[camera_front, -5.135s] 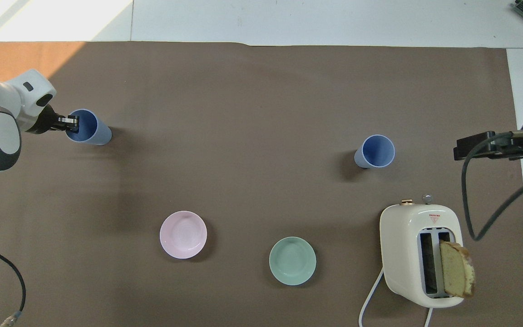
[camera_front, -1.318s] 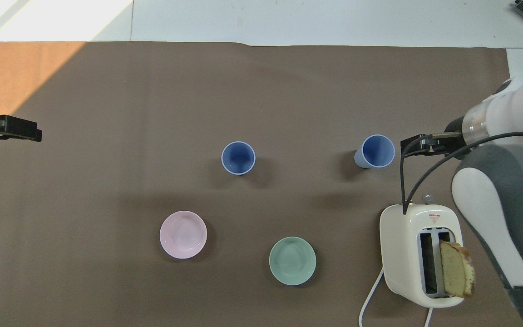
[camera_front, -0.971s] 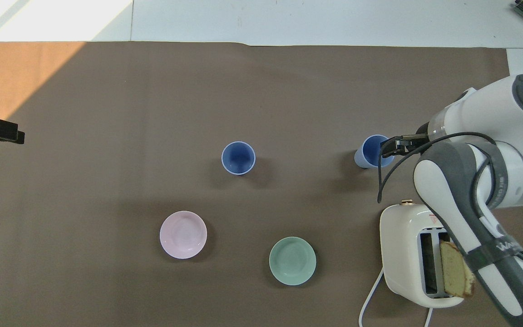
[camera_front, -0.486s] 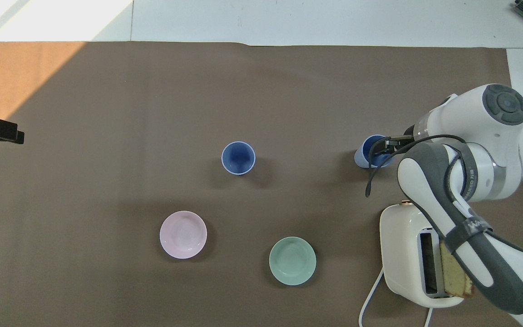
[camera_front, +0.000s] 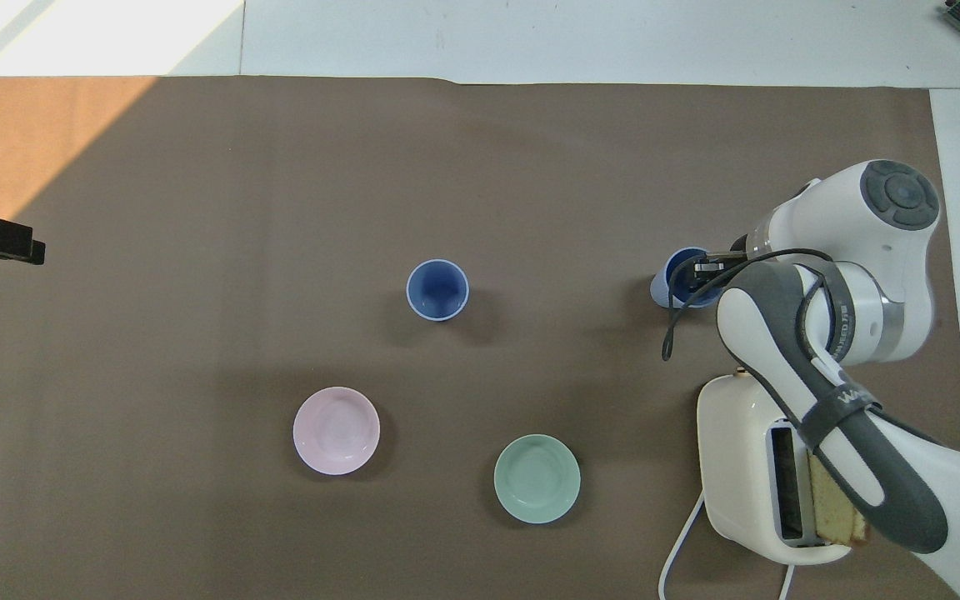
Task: Stack blue cups with both arms
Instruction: 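Reach the right gripper to the other blue cup and grasp it, then lift the blue cup with the right gripper over the placed cup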
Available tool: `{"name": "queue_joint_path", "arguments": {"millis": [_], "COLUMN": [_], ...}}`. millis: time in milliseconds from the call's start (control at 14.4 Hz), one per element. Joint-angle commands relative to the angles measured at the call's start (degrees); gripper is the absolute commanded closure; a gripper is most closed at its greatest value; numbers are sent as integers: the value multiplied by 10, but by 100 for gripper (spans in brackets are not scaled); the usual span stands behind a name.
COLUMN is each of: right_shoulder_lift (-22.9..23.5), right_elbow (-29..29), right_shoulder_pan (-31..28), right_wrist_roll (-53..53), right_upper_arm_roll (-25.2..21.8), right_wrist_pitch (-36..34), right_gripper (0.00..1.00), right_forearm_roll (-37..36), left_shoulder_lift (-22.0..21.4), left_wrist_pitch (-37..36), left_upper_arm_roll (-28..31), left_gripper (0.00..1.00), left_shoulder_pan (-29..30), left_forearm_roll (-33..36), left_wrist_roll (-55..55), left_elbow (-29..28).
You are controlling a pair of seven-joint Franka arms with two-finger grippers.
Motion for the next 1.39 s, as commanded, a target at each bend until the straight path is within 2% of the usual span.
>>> {"name": "queue_joint_path", "arguments": {"millis": [0,208,347,902,1041,1318], "right_shoulder_lift": [-4,-1,-2,-4,2,44], "right_elbow": [-2,4,30,239,260,352], "right_shoulder_pan": [-1,-1,0,4,41,129], "right_wrist_roll": [-14,-11,-10,77,110,278], "right_upper_arm_roll": [0,0,1,47,61,61], "right_wrist_pitch": [7,5,-9,-226,-223,-224], "right_gripper": [100,100,100,100,100,100], "right_forearm_roll": [7,7,7,7,-2,-4], "left_shoulder_lift": [1,1,1,1,0,0], "left_wrist_pitch": [-14,-14,-13,-22,-25,-20], "left_upper_arm_roll": [-5,-5,-5,-5,-6,-6], "left_gripper": [0,0,0,0,0,0], "left_shoulder_pan": [5,3,2,1,1,7], "left_forearm_roll": [5,6,6,6,6,6], "left_wrist_roll": [1,1,1,-2,-6,-6], "left_elbow": [9,9,9,9,9,10]}}
